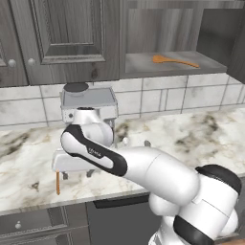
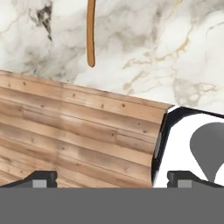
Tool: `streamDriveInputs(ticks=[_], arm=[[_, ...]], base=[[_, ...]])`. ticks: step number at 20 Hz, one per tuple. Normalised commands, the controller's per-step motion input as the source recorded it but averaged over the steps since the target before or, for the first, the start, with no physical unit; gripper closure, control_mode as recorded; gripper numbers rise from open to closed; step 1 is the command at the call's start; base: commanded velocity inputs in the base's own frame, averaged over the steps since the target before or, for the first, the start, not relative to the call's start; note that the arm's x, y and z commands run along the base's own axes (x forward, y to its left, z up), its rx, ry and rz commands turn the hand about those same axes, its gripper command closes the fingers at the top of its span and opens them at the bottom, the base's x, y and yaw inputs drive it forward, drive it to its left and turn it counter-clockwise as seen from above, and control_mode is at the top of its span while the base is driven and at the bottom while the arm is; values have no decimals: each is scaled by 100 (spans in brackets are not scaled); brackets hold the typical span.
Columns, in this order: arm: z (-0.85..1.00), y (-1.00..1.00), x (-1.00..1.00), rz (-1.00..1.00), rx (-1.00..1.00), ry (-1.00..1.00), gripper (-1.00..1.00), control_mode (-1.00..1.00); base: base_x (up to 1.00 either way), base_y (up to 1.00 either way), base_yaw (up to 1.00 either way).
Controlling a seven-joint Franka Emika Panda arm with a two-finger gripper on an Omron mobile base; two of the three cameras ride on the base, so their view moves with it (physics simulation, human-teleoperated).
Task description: Organize the utensils by type. Pick up the wooden spoons from the counter and place them in the open cabinet. Then pick up the metallic utensils from the counter and place them in the open drawer.
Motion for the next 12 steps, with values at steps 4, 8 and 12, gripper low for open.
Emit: streamDriveInputs(ticks=[4,8,12], arm=[[-16,17,27,-7,-4,0,-100,-100],[-19,16,29,-7,-2,0,-100,-100],[-31,15,30,-6,-8,0,-100,-100]], base=[[0,0,0],[0,0,0],[0,0,0]])
